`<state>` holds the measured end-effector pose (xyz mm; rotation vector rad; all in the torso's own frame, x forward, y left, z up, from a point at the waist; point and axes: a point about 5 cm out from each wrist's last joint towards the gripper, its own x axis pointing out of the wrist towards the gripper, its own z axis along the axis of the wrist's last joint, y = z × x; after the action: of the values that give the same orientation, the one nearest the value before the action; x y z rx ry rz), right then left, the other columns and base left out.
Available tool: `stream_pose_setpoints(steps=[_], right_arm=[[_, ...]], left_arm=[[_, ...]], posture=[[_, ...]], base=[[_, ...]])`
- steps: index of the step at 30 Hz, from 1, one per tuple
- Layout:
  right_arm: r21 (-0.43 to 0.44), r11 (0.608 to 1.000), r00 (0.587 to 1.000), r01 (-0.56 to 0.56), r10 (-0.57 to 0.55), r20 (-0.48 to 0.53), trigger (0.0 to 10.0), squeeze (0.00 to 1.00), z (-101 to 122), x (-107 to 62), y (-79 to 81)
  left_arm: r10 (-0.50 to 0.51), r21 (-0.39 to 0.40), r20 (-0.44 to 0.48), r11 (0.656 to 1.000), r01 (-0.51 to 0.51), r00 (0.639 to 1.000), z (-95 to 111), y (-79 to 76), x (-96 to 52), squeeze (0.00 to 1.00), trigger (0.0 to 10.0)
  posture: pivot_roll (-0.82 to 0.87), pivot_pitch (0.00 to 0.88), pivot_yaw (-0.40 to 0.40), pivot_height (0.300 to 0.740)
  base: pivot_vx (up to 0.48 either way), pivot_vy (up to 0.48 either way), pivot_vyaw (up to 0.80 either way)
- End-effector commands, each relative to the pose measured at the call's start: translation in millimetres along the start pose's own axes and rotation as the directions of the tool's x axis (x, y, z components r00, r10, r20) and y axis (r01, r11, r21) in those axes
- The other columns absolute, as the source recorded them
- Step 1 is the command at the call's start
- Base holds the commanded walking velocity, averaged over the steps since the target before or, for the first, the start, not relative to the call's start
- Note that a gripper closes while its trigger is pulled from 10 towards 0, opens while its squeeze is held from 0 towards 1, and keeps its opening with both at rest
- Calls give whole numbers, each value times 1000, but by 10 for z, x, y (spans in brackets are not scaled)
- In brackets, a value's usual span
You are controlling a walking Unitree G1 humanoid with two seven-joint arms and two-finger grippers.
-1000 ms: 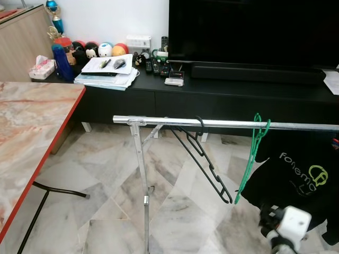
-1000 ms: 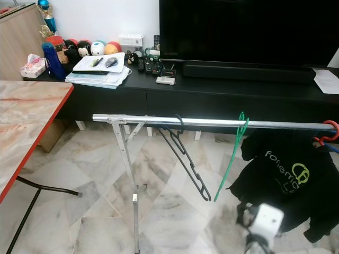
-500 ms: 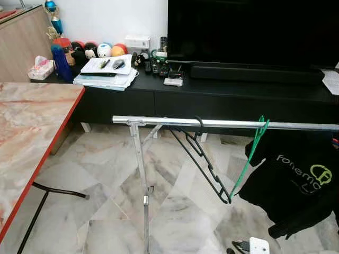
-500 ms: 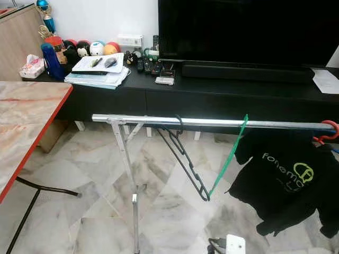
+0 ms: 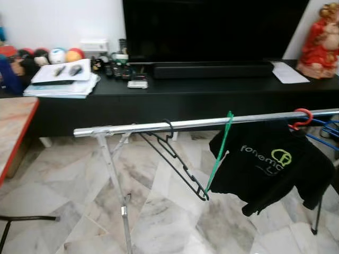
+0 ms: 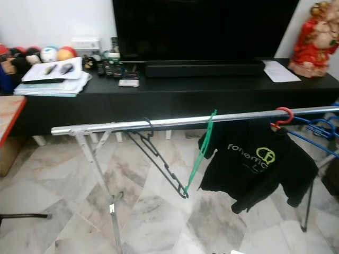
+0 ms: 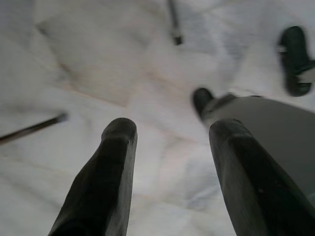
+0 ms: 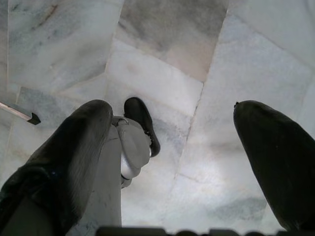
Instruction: Hang hanger
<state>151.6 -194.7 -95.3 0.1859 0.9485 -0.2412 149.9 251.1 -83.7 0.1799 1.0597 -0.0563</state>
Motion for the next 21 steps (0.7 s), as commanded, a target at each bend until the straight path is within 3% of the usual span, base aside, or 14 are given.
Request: stream_pose_setpoints(steps=[1,4,7,8,10,13,21], right_arm=[[-4,1000,1000,-9,9,-25,10000,0,-48,-4,44],[-20,999,999,-28,27,-29,10000,0,-59,-2,135],[-21,999,999,-39,38,-36,10000,0,-109,-12,231],[-21,999,999,-39,38,-36,10000,0,-109,-12,231],[-21,999,998,-47,46,-43,10000,0,-170,-29,300],[-9,999,998,-49,49,-45,10000,0,-214,-44,335],[-3,998,997,-61,61,-45,10000,0,-335,-91,425]], left_arm=[[-6,-11,-33,1000,6,999,-131,68,-42,0,10000],[-12,-11,-33,1000,11,999,-154,16,-36,0,10000],[-32,-6,-30,999,32,999,-159,-171,0,0,10000],[-32,-6,-30,999,32,999,-159,-171,0,0,10000],[-49,0,-28,999,49,998,-150,-336,29,0,10000],[-58,4,-26,998,58,998,-129,-441,47,0,10000],[-82,21,-21,996,83,996,-43,-785,90,0,10000]], posture=[[22,109,-6,740],[21,109,-6,740],[20,111,-3,740],[20,111,-3,740],[21,111,-2,740],[20,112,-2,740],[22,114,-1,740]], base=[[0,0,-781],[0,0,-781],[0,0,-781],[0,0,-781],[0,0,-781],[0,0,-669],[0,0,0]])
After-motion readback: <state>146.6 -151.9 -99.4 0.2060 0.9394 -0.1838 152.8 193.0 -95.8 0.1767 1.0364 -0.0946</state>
